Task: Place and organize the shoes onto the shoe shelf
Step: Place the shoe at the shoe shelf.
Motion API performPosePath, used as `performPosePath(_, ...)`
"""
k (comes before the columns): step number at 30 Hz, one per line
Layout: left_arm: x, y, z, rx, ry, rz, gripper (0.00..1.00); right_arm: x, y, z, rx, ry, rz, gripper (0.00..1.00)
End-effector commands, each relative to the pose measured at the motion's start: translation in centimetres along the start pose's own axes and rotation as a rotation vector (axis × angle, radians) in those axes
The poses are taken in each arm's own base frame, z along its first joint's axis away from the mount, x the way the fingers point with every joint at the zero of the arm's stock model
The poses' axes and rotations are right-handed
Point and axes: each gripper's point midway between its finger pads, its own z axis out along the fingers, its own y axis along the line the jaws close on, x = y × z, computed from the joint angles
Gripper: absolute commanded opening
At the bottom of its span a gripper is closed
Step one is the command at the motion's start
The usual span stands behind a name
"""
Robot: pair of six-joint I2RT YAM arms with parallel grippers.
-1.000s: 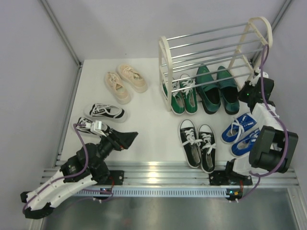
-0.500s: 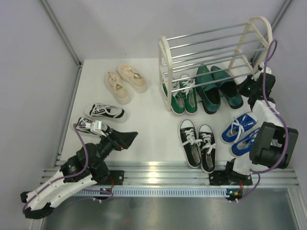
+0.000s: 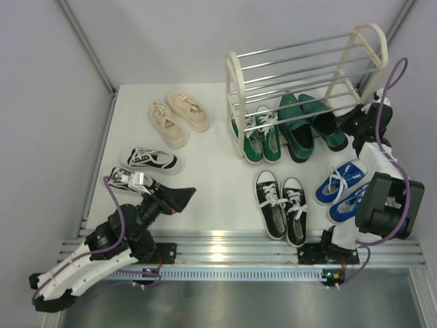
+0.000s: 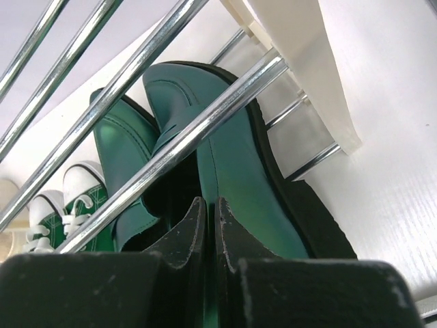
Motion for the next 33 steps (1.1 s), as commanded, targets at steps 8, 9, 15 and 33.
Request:
performPosePath(8, -1.6, -1.5, -0.2, 0.035, -0.045, -0.016, 0.98, -1.8, 2.8, 0.5, -0.132, -0.071, -0.025, 0.0)
performPosePath(9, -1.6, -1.5, -0.2, 0.035, -0.045, -0.014, 0.98, -1.2, 2.4, 0.5, -0.119, -0.047, -0.037, 0.0)
performPosePath(15, -1.3, -1.2, 0.0, 0.027, -0.039, -0.013, 0.98, 1.1, 0.1, 1.1, -0.055, 0.04, -0.141, 0.0)
performPosePath(33, -1.1, -1.2, 0.1, 0.031, -0.036, -0.009, 0.98, 2.8, -1.5, 1.8, -0.023, 0.137, -0.248, 0.55)
